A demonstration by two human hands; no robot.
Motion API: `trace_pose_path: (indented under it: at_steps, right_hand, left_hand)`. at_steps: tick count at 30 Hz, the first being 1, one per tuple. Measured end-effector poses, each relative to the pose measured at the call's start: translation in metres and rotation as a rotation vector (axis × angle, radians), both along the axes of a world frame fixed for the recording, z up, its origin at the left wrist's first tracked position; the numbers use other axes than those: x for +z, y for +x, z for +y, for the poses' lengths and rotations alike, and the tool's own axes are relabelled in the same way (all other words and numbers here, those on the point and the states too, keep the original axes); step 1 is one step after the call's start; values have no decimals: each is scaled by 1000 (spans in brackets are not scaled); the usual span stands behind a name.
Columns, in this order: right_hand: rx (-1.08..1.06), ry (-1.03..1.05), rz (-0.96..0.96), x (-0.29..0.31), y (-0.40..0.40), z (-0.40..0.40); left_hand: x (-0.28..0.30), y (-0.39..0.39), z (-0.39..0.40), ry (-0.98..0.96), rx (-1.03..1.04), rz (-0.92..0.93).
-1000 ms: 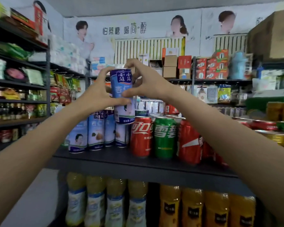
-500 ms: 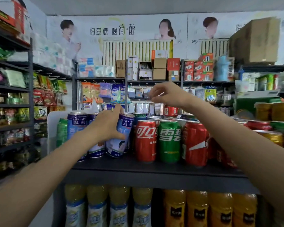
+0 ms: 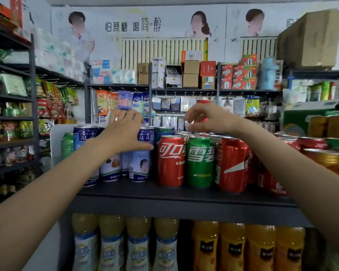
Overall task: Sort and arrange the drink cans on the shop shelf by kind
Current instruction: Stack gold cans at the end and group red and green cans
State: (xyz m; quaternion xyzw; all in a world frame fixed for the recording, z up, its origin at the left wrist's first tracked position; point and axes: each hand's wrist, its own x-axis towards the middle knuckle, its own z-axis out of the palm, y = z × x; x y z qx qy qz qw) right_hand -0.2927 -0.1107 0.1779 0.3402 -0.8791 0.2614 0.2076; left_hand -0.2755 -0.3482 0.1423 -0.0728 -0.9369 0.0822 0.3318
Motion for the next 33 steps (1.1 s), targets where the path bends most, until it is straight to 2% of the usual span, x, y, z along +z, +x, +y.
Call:
trace_pose_path:
  at_steps: [3,5,9,12,17,21,27,30,33]
  right_hand:
    - [-13,30,57,-1,5,8]
    - [-52,31,62,2,10,29]
    - [-186,32,85,11,23,96]
    - [-308,48,55,15,34,150]
    - [-422,127,19,13,33,218]
    - [-426,262,54,17,22,250]
    - [-443,554,-72,34,-9,267]
    - [-462,595,-146,29,-20,273]
    - [-481,595,-194,20,-24,276]
  left_hand:
    - [10,0,21,139,-201,133]
    - [16,2,46,243,-353,137]
    - [28,5,104,337,-599,-29]
    - [35,2,146,320,-675,-139]
    - [40,-2,207,295,-695,-230]
    - [49,-13,246,173,-613,-299]
    - [61,-28,284,112,-478,-485]
    - [64,-30,294,53,-422,-600]
    - [64,-31,302,19,-426,-634]
